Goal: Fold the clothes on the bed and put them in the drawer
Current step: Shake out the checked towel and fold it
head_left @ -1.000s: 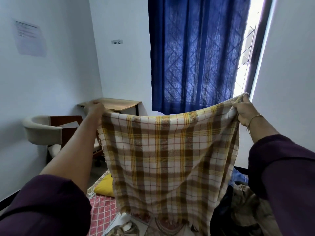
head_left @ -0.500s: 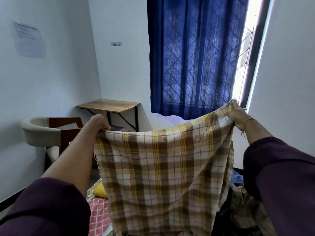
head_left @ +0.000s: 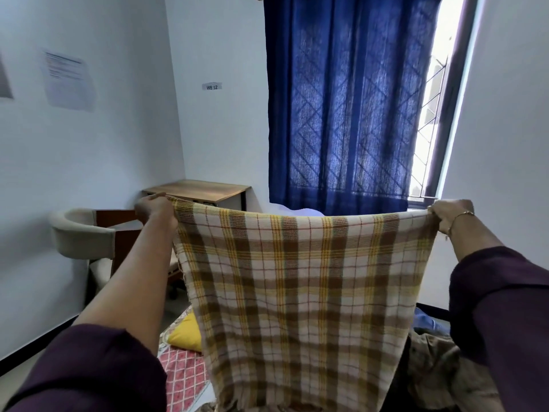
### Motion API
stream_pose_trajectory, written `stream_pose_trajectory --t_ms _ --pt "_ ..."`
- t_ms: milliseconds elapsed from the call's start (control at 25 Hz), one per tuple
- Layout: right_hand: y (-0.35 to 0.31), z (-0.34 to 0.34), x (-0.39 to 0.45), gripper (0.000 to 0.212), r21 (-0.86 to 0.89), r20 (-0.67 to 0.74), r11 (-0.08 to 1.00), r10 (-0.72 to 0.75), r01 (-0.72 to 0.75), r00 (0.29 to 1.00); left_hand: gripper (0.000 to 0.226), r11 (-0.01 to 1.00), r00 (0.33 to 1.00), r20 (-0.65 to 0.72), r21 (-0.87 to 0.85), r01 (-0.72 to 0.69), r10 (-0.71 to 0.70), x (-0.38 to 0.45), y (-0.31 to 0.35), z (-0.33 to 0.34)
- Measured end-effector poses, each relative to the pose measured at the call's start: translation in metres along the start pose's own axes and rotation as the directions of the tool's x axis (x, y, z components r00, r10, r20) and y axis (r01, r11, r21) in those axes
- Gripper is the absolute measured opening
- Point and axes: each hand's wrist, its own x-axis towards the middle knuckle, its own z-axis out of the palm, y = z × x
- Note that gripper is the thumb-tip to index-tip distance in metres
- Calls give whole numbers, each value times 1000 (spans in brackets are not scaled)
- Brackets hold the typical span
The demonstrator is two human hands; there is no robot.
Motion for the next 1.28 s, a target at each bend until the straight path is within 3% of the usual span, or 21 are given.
stream_pose_trajectory --t_ms 80,200,280,400,560,720,880,960,1040,1120,1240,1280 --pt "3 -2 5 19 176 80 984 7 -21 997 31 999 998 -53 -36 -37 36 6 -3 -2" --pt "2 2 -3 20 335 206 932 75 -142 976 21 983 999 35 -185 14 -8 9 0 -7" --pt "-4 10 -14 33 404 285 897 63 -179 957 23 992 994 95 -124 -37 49 10 0 -5" --pt "-15 21 -29 32 418 324 896 6 -149 946 25 994 985 144 -68 -84 93 6 2 -5" --pt "-19 21 -32 26 563 174 826 -89 -24 981 24 979 983 9 -96 -182 183 10 5 -9" --pt "-10 8 -23 29 519 15 842 -182 149 983 27 957 958 -94 -87 -278 270 17 12 -16" --pt "-1 11 -22 23 506 -56 820 -280 269 958 32 917 905 -151 93 -388 398 11 4 -14" --pt "-8 10 -32 24 618 -21 738 -330 272 944 38 846 816 -227 111 -521 532 9 9 -12" --pt "-24 3 -45 28 773 -28 581 -368 254 929 38 759 707 -334 42 -649 623 10 25 -14" --pt "-40 5 -59 30 877 8 436 -432 201 902 41 704 655 -425 -56 -708 625 12 45 -9" --pt "-60 42 -95 28 963 172 268 -590 -9 789 41 679 760 -405 -354 -643 508 -15 60 26" --pt "-65 58 -106 49 972 215 212 -626 -102 750 37 671 806 -323 -447 -592 496 -30 60 40"
